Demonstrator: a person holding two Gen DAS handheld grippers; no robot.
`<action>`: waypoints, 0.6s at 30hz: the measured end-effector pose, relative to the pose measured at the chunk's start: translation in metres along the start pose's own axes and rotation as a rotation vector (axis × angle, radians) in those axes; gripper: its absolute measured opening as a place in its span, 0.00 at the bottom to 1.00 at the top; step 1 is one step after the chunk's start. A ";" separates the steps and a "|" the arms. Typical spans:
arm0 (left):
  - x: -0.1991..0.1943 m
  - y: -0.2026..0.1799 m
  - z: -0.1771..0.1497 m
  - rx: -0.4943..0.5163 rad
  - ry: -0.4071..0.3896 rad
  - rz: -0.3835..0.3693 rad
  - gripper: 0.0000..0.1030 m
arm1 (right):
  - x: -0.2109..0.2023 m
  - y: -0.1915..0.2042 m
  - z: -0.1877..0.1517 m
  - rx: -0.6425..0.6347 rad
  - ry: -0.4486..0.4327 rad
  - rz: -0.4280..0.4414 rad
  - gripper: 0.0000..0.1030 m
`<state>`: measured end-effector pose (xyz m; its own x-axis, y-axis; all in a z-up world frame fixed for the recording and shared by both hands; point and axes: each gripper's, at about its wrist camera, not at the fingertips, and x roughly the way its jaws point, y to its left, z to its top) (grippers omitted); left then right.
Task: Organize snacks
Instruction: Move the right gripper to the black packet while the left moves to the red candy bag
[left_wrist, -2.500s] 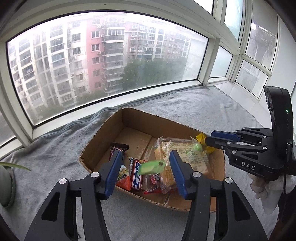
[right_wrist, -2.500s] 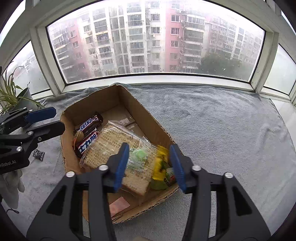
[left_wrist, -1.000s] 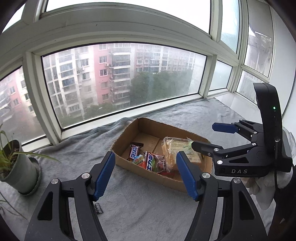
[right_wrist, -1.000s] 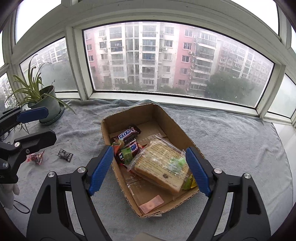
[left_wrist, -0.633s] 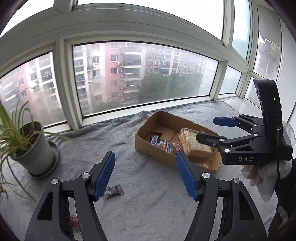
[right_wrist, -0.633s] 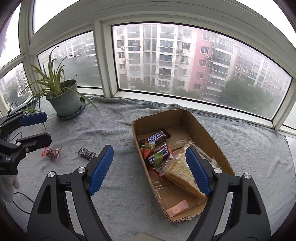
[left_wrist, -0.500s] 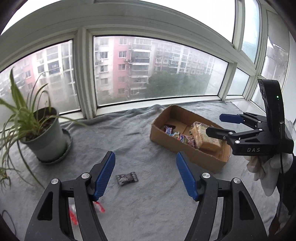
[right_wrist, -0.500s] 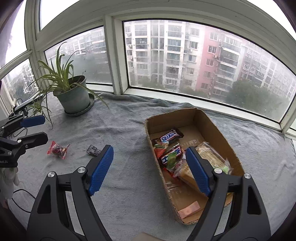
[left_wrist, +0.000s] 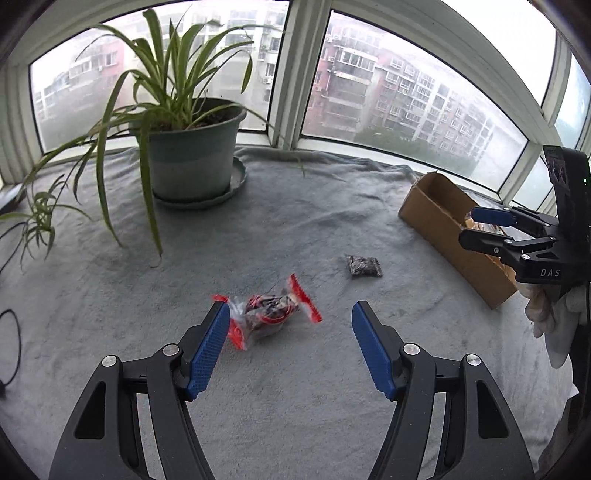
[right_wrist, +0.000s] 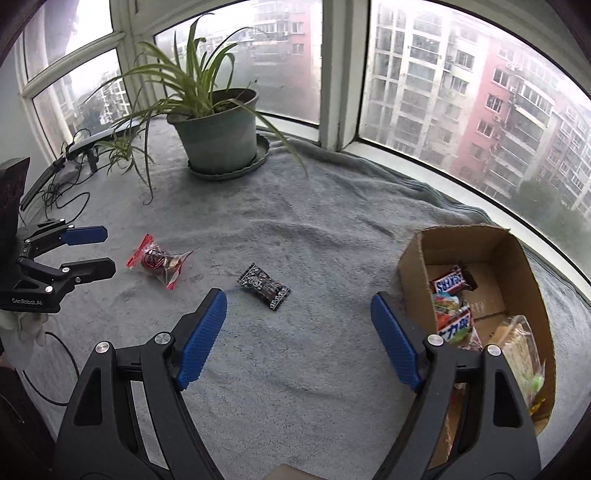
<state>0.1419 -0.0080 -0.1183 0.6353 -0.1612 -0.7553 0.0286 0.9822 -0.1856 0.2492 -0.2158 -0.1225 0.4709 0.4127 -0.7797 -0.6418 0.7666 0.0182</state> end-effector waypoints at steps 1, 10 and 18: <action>0.002 0.002 -0.002 -0.002 0.004 0.004 0.66 | 0.006 0.003 0.002 -0.010 0.011 0.010 0.80; 0.029 0.014 -0.011 -0.008 0.059 0.005 0.66 | 0.057 0.020 0.011 -0.099 0.101 0.063 0.74; 0.048 0.023 -0.012 -0.036 0.092 -0.016 0.66 | 0.093 0.028 0.014 -0.154 0.164 0.076 0.73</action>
<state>0.1636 0.0060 -0.1665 0.5617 -0.1863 -0.8061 0.0095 0.9757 -0.2189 0.2839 -0.1486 -0.1858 0.3205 0.3714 -0.8714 -0.7627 0.6467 -0.0049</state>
